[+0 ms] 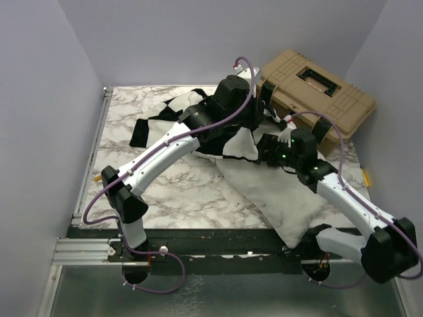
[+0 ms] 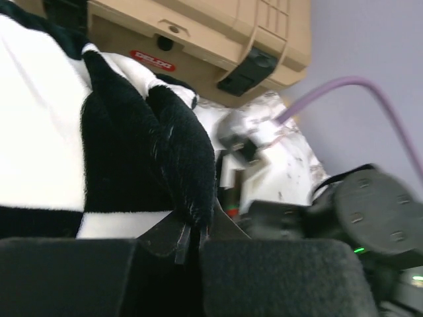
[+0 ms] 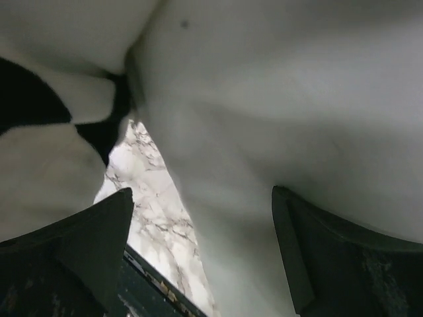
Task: Put the pillow into the pillowcase
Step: Stuff the pillow into the pillowcase.
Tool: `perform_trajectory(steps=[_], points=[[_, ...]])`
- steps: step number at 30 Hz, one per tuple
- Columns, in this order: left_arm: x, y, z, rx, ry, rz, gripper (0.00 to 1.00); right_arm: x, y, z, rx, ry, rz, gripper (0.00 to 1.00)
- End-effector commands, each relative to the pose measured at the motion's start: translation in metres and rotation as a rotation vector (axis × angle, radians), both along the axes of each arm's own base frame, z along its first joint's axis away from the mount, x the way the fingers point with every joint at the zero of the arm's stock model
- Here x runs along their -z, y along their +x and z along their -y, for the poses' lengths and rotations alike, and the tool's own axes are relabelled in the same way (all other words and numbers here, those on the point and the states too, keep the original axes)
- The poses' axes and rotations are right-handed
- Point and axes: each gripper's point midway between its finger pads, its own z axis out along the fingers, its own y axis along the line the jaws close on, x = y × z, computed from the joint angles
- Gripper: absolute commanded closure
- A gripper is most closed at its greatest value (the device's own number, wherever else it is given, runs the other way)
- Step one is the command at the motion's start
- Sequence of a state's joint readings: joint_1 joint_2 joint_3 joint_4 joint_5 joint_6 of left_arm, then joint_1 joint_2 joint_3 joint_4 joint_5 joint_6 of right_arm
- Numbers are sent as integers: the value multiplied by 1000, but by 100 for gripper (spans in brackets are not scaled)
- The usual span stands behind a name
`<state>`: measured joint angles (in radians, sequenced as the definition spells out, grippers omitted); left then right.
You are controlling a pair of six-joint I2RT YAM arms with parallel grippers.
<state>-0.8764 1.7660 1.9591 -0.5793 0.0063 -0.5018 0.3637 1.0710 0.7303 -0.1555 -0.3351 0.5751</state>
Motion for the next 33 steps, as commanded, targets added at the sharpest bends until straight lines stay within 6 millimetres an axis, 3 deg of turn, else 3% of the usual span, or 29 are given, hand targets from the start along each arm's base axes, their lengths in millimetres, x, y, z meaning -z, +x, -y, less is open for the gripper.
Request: perform_trajectory(steps=[1, 4, 6, 9, 13, 18, 22, 24, 28, 30, 33], points=[[-46, -25, 20, 114, -172, -40, 100, -25, 27, -57, -90, 46, 220, 9], [-48, -30, 24, 128, -202, -82, 100, -8, 35, -87, -106, 24, 228, 9], [-52, -35, 26, 143, -222, -103, 100, 11, 45, -94, -61, 24, 195, 10], [-62, -42, 24, 168, -234, -89, 100, 35, 55, -88, 8, 5, 171, 17], [-74, -35, 0, 80, -215, -31, 100, 57, 58, -64, 114, -99, 127, 22], [-95, -39, 0, 88, -271, -34, 100, 90, 62, -56, 128, -196, 81, 48], [-116, -48, 5, 141, -321, -30, 100, 100, 64, -75, 68, -151, 56, 91], [-122, -52, 4, 154, -339, -35, 100, 85, 61, -89, 5, -89, 79, 100], [-121, -69, 14, 230, -372, -122, 100, 14, 58, -107, -72, 64, 189, 100], [-111, -85, 25, 274, -369, -184, 100, -35, 53, -110, -100, 156, 272, 100], [-85, -115, 43, 336, -312, -238, 100, -81, 49, -115, -134, 233, 338, 100]])
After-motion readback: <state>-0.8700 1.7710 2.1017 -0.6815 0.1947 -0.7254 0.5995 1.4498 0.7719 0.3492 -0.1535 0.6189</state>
